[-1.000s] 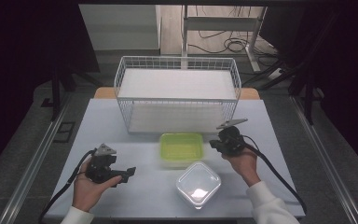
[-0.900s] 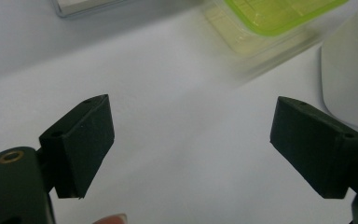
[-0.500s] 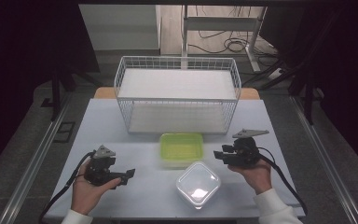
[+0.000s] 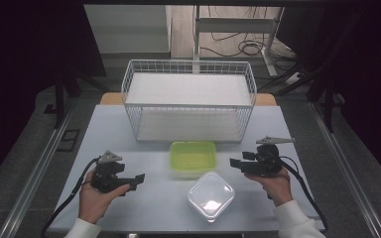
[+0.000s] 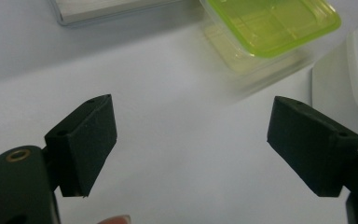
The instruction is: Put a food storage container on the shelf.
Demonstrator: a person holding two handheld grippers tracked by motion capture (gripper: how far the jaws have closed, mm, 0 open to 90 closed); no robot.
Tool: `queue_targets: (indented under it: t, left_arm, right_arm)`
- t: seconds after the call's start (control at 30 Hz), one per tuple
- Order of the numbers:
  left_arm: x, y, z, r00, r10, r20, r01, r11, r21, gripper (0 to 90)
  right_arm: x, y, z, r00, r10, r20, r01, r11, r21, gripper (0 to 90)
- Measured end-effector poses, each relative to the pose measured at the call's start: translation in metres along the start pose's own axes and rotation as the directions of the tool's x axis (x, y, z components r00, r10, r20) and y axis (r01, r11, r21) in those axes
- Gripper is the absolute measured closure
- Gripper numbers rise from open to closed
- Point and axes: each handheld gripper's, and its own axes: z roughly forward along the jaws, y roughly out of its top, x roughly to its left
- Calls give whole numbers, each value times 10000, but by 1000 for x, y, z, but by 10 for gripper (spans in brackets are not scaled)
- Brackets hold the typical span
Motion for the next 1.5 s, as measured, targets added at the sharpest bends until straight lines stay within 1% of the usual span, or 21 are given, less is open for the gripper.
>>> queue_targets:
  t: [0.1, 0.27, 0.33, 0.43, 0.5, 0.57, 0.67, 0.77, 0.8, 0.83, 0.87, 0.97, 1.07, 1.13, 1.23, 1.27, 1.3, 1.33, 1.37, 1.4, 1.5]
  left_arm:
    - [-1, 2, 4, 9997, -185, 127, 186, 9998, -45, 169]
    - [-3, 7, 10, 9966, -581, 583, 584, 9983, -24, 189]
    - [-8, 12, 10, 9986, -383, 363, 384, 9993, -13, 203]
    - [-19, 21, 10, 9974, 6, 726, 1, 10000, -88, 218]
    - [-24, 25, 12, 9972, 169, 735, -167, 9999, -34, 237]
    - [-24, 30, 14, 9950, -26, 1000, 29, 10000, -26, 245]
    - [-22, 36, 16, 9942, -257, 1043, 261, 9997, -22, 268]
    - [-18, 44, 19, 9906, -545, 1255, 546, 9985, 28, 281]
    - [-17, 48, 20, 9881, -662, 1389, 667, 9978, 11, 285]
    - [-16, 53, 22, 9805, -856, 1767, 866, 9962, 20, 296]
    - [-16, 53, 22, 9805, -856, 1767, 866, 9962, 20, 301]
    - [-17, 62, 28, 9756, -948, 1979, 944, 9955, 114, 314]
    - [-16, 69, 35, 9630, -1268, 2379, 1234, 9919, 292, 327]
    - [-14, 73, 41, 9588, -1437, 2449, 1377, 9896, 417, 336]
    - [-8, 77, 50, 9447, -1775, 2757, 1660, 9840, 646, 353]
    - [-5, 78, 55, 9370, -1976, 2882, 1847, 9802, 714, 371]
    - [-4, 79, 58, 9308, -2080, 3006, 1940, 9781, 759, 371]
    - [-1, 79, 62, 9202, -2218, 3225, 2050, 9750, 857, 379]
    - [1, 80, 67, 9134, -2302, 3356, 2066, 9728, 1051, 385]
    - [3, 80, 71, 9144, -2367, 3285, 2112, 9710, 1120, 394]
    - [8, 80, 81, 9048, -2559, 3404, 2230, 9657, 1331, 414]
  right_arm:
    - [0, -1, 1, 10000, -71, -63, 72, 9999, 108, 305]
    - [0, -1, -1, 9997, -138, -219, 143, 9997, 199, 300]
    - [0, -1, 0, 9996, -159, -251, 165, 9996, 244, 298]
    - [-1, 1, 1, 9993, -93, -363, 103, 9996, 260, 297]
    - [-1, 3, 4, 9986, -129, -512, 142, 9996, 252, 297]
    - [-1, 4, 4, 9987, -144, -491, 158, 9995, 285, 297]
    - [-1, 9, 6, 9985, -175, -514, 187, 9996, 227, 308]
    - [1, 14, 8, 9981, -222, -576, 236, 9995, 225, 323]
    - [2, 15, 9, 9980, -179, -604, 195, 9995, 266, 330]
    - [3, 19, 11, 9981, -155, -602, 171, 9995, 268, 333]
    - [4, 21, 11, 9984, -84, -552, 101, 9995, 303, 336]
    - [5, 23, 13, 9982, -39, -602, 58, 9995, 307, 341]
    - [6, 25, 17, 9979, 28, -651, -3, 9993, 378, 353]
    - [4, 26, 20, 9967, 180, -787, -150, 9991, 387, 364]
    - [-1, 28, 28, 9943, 454, -966, -414, 9982, 433, 388]
    - [-6, 30, 34, 9917, 651, -1105, -601, 9970, 481, 404]
    - [-6, 30, 34, 9917, 651, -1105, -601, 9970, 481, 404]
    - [-8, 30, 37, 9904, 733, -1168, -676, 9963, 522, 413]
    - [-11, 31, 42, 9883, 861, -1256, -792, 9951, 588, 419]
    - [-15, 32, 47, 9850, 1061, -1364, -974, 9928, 693, 427]
    - [-20, 33, 58, 9752, 1439, -1680, -1325, 9881, 776, 449]
